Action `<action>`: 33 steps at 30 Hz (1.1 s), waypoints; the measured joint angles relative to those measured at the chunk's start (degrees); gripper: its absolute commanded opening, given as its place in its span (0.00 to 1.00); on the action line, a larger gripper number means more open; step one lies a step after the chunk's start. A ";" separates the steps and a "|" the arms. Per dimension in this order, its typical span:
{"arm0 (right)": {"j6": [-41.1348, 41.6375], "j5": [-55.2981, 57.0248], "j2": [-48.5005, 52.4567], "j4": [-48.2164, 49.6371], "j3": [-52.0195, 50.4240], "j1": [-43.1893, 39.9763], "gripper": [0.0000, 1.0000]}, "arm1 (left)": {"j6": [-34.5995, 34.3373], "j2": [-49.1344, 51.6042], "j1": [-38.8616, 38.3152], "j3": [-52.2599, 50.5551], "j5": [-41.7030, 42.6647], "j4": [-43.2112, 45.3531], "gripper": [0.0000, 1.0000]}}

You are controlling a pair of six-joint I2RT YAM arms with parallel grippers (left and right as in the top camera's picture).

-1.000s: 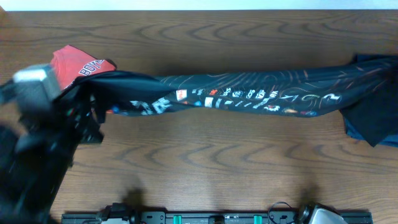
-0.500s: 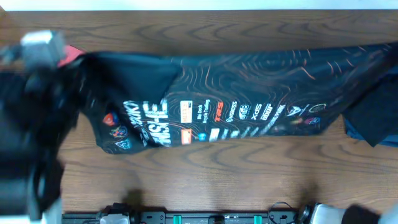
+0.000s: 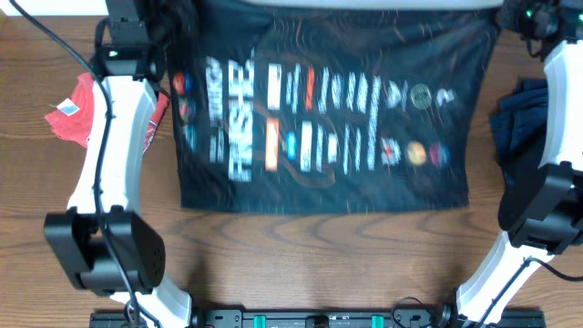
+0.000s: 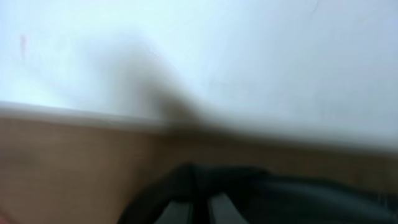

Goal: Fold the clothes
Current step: 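Lift the jersey with both grippers, fling it forward and lay it flat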

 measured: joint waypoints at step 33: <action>-0.57 20.46 -5.88 -51.06 -12.61 -4.35 0.01 | -0.07 -7.98 -3.37 -20.81 6.78 -59.52 0.06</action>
